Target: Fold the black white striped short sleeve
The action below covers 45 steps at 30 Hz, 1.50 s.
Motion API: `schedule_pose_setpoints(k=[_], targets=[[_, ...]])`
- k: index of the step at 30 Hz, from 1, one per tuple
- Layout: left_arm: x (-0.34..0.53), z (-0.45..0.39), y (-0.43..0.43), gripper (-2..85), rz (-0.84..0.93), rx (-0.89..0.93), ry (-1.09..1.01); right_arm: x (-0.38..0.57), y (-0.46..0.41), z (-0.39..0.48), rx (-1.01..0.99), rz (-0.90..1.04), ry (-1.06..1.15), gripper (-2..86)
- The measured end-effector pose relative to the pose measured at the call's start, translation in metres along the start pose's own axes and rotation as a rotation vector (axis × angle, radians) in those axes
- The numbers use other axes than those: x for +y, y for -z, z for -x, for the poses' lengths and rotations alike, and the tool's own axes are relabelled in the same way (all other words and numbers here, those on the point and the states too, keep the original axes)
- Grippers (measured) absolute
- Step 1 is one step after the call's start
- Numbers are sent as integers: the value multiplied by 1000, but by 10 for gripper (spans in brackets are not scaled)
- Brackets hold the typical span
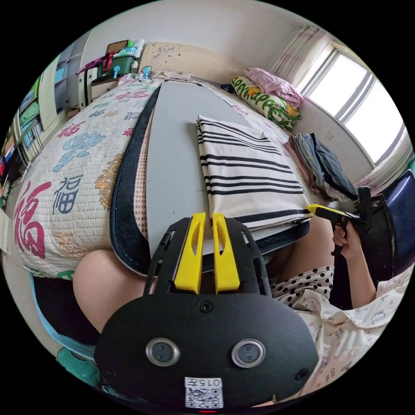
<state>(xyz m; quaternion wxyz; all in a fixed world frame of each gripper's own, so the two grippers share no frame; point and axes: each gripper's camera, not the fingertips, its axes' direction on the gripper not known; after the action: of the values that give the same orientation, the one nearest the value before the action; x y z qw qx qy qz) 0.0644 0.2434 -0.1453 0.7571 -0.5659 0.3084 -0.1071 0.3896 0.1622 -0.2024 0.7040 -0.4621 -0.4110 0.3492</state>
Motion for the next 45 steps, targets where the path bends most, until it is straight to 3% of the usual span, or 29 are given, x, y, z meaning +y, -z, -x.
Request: schedule_pose_setpoints(k=[8, 16, 31, 45], targets=[[-72, 56, -1, 94, -174, 193, -12, -114, -5, -40, -121, -98, -31, 80], [-181, 114, -89, 135, -95, 369, 61, -241, -88, -55, -149, -20, -146, 110], [-229, 170, -149, 175, -28, 266, 60, -360, -201, 27, -87, 134, -33, 67], [-185, 251, -136, 84, -96, 298, 240, -395, -255, 147, -128, 173, 24, 51]])
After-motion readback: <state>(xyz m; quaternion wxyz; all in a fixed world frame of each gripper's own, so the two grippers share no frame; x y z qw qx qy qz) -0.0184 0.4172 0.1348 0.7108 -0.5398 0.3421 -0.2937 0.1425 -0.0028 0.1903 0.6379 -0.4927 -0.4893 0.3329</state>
